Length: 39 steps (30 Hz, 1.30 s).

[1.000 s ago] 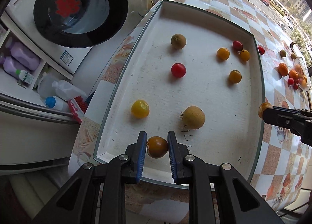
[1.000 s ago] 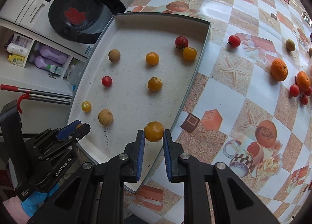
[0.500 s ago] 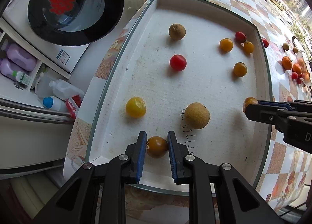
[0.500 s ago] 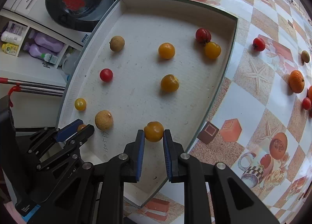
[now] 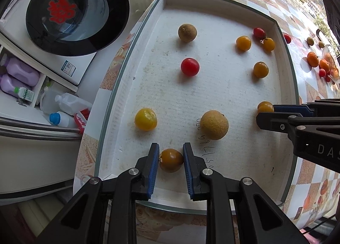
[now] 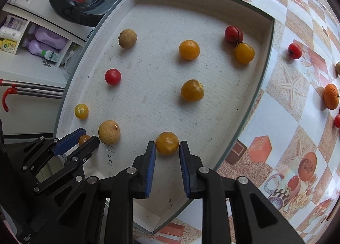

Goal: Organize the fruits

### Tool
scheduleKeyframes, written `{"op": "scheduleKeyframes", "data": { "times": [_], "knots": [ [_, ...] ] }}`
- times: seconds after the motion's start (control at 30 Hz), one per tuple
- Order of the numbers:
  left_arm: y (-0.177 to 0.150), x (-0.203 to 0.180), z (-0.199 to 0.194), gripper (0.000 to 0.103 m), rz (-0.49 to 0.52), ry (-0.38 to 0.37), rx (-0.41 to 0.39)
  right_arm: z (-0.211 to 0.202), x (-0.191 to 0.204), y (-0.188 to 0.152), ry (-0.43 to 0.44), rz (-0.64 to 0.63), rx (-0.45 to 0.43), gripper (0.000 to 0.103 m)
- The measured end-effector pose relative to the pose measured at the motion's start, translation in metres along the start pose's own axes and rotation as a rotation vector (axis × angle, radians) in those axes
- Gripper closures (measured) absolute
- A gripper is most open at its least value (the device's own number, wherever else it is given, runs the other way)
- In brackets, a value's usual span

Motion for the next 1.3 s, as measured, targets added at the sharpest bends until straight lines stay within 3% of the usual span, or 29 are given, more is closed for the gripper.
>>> {"op": "scheduleKeyframes", "data": {
  "times": [0.07, 0.1, 0.13, 0.23, 0.37, 0.6, 0.63, 0.67, 0.83, 0.87, 0.9, 0.93, 1.13, 1.3],
  "knots": [
    [0.0, 0.002, 0.0, 0.052, 0.002, 0.033, 0.0, -0.002, 0.002, -0.001, -0.002, -0.005, -0.006, 0.067],
    [0.001, 0.003, -0.003, 0.028, -0.003, 0.037, -0.013, -0.004, 0.003, 0.0, -0.002, -0.006, -0.012, 0.057],
    [0.002, 0.004, -0.006, 0.026, -0.007, 0.042, -0.033, -0.007, 0.004, 0.0, -0.001, -0.009, -0.021, 0.052],
    [0.002, 0.004, -0.009, 0.026, 0.008, 0.039, -0.032, -0.018, 0.006, 0.001, -0.004, -0.015, -0.044, 0.045],
    [0.001, 0.001, -0.011, 0.026, 0.016, 0.037, -0.018, -0.037, 0.002, 0.001, -0.006, 0.002, -0.073, 0.024],
    [0.003, -0.007, -0.023, 0.026, 0.024, 0.021, -0.026, -0.057, -0.005, 0.001, -0.015, 0.03, -0.094, 0.014],
    [0.003, -0.008, -0.025, 0.026, 0.026, 0.017, -0.024, -0.059, -0.004, 0.002, -0.022, 0.029, -0.097, 0.011],
    [0.003, -0.008, -0.026, 0.026, 0.029, 0.015, -0.021, -0.062, -0.006, 0.001, -0.027, 0.029, -0.105, 0.001],
    [0.003, -0.012, -0.034, 0.026, 0.049, 0.039, -0.006, -0.078, -0.018, -0.01, -0.078, 0.036, -0.123, 0.0],
    [0.004, -0.013, -0.036, 0.022, 0.052, 0.046, -0.006, -0.083, -0.022, -0.013, -0.092, 0.04, -0.119, 0.0],
    [0.004, -0.013, -0.038, 0.005, 0.05, 0.05, -0.001, -0.086, -0.026, -0.017, -0.102, 0.043, -0.112, 0.0],
    [0.005, -0.013, -0.042, 0.001, 0.044, 0.054, -0.009, -0.088, -0.028, -0.02, -0.109, 0.045, -0.105, 0.0],
    [0.014, -0.02, -0.074, 0.001, 0.065, 0.075, -0.077, -0.114, -0.038, -0.042, -0.139, 0.06, -0.078, 0.0],
    [0.014, -0.029, -0.089, 0.001, 0.083, 0.023, -0.037, -0.134, -0.044, -0.058, -0.143, 0.108, -0.076, 0.0]
  ]
}}
Point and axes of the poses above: each gripper's, at about its wrist camera, not at the fingertips, and z roughly the way its jaws point, x to its left, y to its top, the point moved 9 cm from there along z, roughly the way its jaws point, and after that the axes turned 2 degrees about x, right-handed, at the moved point
